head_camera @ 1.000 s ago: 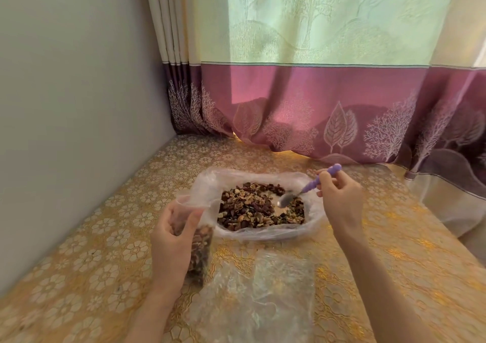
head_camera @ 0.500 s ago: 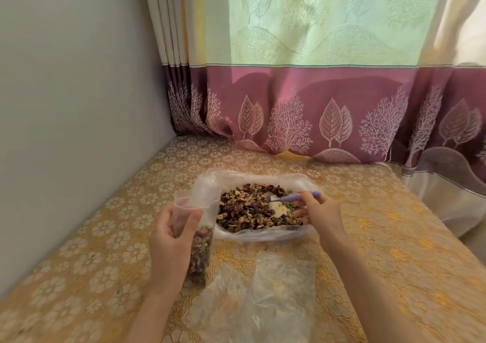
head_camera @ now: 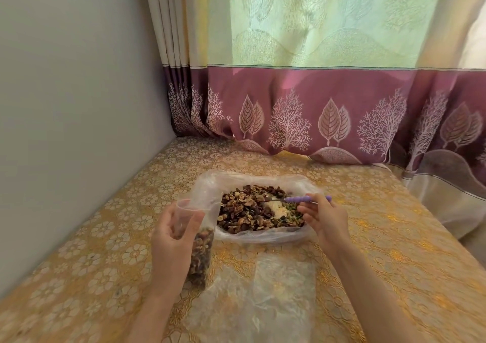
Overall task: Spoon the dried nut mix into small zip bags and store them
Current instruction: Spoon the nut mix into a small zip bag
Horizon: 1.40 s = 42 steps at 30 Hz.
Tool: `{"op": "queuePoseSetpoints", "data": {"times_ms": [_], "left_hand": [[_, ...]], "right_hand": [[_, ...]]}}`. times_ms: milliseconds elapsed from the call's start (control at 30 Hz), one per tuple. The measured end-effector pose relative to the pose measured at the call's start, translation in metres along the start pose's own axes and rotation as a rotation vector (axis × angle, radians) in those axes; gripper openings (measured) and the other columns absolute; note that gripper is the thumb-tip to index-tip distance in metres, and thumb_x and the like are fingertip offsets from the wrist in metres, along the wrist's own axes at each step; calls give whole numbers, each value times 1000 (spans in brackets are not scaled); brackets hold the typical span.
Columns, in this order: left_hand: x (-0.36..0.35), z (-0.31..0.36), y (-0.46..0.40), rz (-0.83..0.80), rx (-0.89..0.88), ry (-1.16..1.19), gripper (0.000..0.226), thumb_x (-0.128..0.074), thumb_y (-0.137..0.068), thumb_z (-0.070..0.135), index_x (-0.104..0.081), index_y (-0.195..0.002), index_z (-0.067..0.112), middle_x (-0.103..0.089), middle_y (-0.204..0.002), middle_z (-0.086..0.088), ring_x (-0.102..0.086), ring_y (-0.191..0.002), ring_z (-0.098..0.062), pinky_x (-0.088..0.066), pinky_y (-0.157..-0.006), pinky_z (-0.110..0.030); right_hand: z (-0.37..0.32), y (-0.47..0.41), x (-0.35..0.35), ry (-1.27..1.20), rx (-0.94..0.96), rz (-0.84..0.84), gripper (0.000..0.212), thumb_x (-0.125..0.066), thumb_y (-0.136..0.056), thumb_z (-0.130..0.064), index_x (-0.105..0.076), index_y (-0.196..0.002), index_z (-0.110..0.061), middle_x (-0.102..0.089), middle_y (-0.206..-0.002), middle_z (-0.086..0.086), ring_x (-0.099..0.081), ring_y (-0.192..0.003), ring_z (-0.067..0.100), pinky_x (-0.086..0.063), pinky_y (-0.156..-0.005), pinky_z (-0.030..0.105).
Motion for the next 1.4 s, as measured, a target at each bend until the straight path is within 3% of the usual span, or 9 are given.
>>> {"op": "queuePoseSetpoints", "data": {"times_ms": [200, 400, 567, 700, 867, 1000, 1100, 1200, 1400], "left_hand": [[-1, -1, -1, -2, 6, -1, 41, -64, -71, 46, -59, -108, 28, -70, -94, 13, -67, -80, 1, -51, -56, -13], [-1, -6, -2, -17, 22, -25, 60, -63, -71, 51, -55, -122, 21, -67, -108, 9, -64, -98, -8, -53, -77, -26], [-1, -7, -1, -9, 63, 0, 46, -64, -68, 53, -57, -111, 38, -68, -103, 9, -66, -91, -5, -52, -66, -18], [-1, -7, 0, -4, 85, 16, 52, -65, -63, 55, -56, -112, 39, -68, -104, 8, -67, -91, -10, -54, -71, -29], [2, -5, -1, 24, 70, -4, 65, -65, -63, 54, -55, -121, 27, -68, -103, 7, -66, -86, -5, -54, -67, -23], [2, -6, 1, 21, 83, -7, 75, -66, -62, 56, -50, -128, 25, -65, -111, 2, -65, -96, -15, -55, -80, -40], [1, -5, 2, 23, 77, -10, 77, -65, -61, 56, -48, -130, 26, -63, -116, 0, -63, -100, -14, -54, -80, -35], [1, -2, 2, 29, 73, -14, 77, -65, -62, 56, -49, -130, 25, -62, -119, 0, -61, -104, -13, -52, -86, -35], [1, 1, 4, 13, 78, 0, 66, -64, -65, 59, -52, -123, 30, -63, -116, 1, -63, -103, -21, -52, -86, -50]], "right_hand": [[-17, 7, -9, -8, 69, -35, 22, -50, -91, -4, -61, -72, -7, -71, -61, 3, -57, -50, 6, -44, -46, 15], [-49, 30, -35, -49, 170, -180, 19, -51, -90, -3, -65, -77, -3, -70, -64, 5, -61, -56, 11, -47, -48, 17], [-59, 55, -62, -69, 179, -367, 18, -51, -89, -3, -66, -80, 0, -69, -73, 13, -60, -59, 14, -45, -46, 18], [-61, 77, -85, 52, 254, -527, 20, -45, -93, -2, -64, -90, 1, -72, -70, 6, -60, -59, 13, -45, -46, 16], [-68, 99, -100, 316, 474, -662, 20, -44, -94, 2, -64, -96, -1, -75, -81, -1, -61, -63, 12, -47, -52, 20], [-72, 98, -97, 415, 550, -659, 28, -47, -92, 5, -68, -95, -14, -72, -71, 5, -60, -62, 30, -42, -55, 40], [-71, 92, -94, 361, 528, -682, 26, -48, -90, 2, -68, -97, -12, -69, -72, 12, -59, -62, 15, -43, -55, 29], [-73, 80, -86, 244, 462, -653, 24, -48, -83, -7, -67, -97, -9, -71, -81, 12, -61, -65, 15, -44, -55, 21], [-78, 38, -37, 301, 513, -226, 20, -45, -91, -3, -64, -86, -7, -74, -73, 6, -55, -56, 11, -44, -50, 17]]}}
Point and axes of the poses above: each hand's wrist, its own y-axis away from the middle knuckle, its own x-axis out of the back of the hand, z = x × y, the point moved 9 cm from there along -y, towards the middle knuckle
